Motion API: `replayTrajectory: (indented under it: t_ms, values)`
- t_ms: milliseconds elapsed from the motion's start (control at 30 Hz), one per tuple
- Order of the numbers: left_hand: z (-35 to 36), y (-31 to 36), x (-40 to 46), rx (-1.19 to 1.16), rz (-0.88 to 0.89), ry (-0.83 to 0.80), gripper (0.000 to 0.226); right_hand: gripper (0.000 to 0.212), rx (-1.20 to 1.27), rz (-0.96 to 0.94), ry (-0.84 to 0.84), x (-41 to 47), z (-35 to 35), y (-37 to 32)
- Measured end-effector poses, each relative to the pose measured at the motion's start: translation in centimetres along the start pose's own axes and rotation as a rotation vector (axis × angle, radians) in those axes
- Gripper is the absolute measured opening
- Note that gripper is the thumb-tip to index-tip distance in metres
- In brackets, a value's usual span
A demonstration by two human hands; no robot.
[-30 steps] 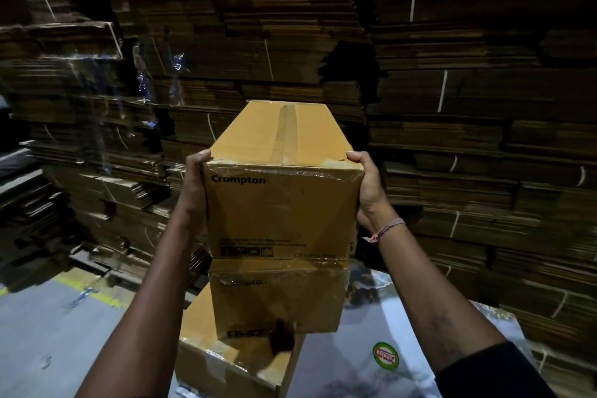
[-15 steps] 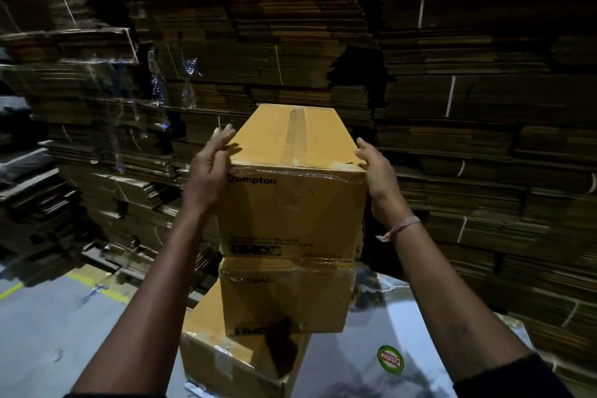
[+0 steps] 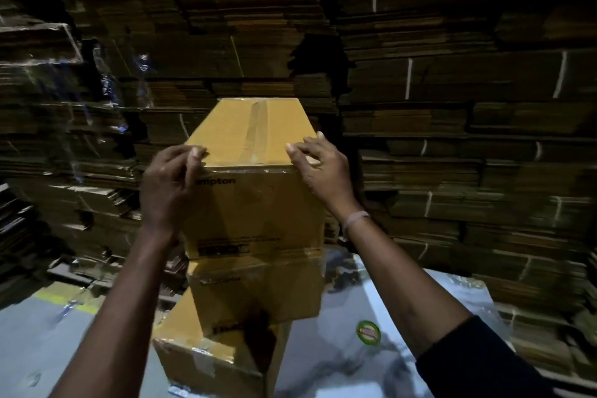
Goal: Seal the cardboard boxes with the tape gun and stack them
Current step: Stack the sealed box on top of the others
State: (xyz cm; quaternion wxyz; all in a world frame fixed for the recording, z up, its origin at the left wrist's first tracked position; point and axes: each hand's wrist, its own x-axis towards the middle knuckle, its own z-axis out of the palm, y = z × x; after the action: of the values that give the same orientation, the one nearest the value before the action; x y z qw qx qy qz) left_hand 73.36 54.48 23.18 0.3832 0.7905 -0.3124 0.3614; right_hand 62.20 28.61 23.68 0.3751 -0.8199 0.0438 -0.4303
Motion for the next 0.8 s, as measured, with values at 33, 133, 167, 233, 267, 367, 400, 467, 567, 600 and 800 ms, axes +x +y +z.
replayTrajectory:
  t_ms: [33,133,167,233,267,367,400,467,567,600,800]
  values:
    - [0.0,0.2,0.1,0.083,0.023,0.014,0.048,0.048,-0.016,0.006,-0.026,0.0,-0.4,-0.1]
    - [0.2,1.7,-0.1,0.281,0.085,0.059,0.045,0.047,-0.047,-0.026,-0.107,-0.5,-1.8,-0.2]
    - [0.5,2.6,-0.3,0.298,0.099,0.049,0.042,0.047,-0.057,-0.044,-0.132,-0.7,-2.4,-0.1]
    - [1.5,4.5,-1.1,0.281,0.13,0.007,0.038,0.048,-0.094,-0.075,-0.191,-1.3,-3.4,0.3]
    - [2.2,5.5,-1.4,0.268,0.149,-0.014,0.037,0.05,-0.12,-0.093,-0.224,-1.5,-3.9,0.7]
    - [4.5,8.7,-2.0,0.226,0.198,-0.063,0.039,0.056,-0.19,-0.152,-0.289,-2.3,-5.8,2.0]
    - [5.3,9.9,-2.2,0.212,0.218,-0.068,0.042,0.058,-0.205,-0.164,-0.294,-2.8,-6.6,2.6]
    - [7.1,12.3,-3.1,0.185,0.281,-0.08,0.046,0.062,-0.22,-0.151,-0.288,-4.5,-8.5,4.1]
    - [10.4,16.4,-5.8,0.14,0.41,-0.14,0.054,0.062,-0.231,-0.078,-0.232,-8.6,-12.1,7.7]
    - [11.6,17.7,-7.0,0.103,0.447,-0.164,0.054,0.061,-0.23,-0.043,-0.213,-10.4,-13.3,9.2]
    - [21.5,21.7,-21.0,-0.225,0.368,-0.556,0.058,0.064,-0.324,0.423,-0.18,-25.9,-20.8,20.1]
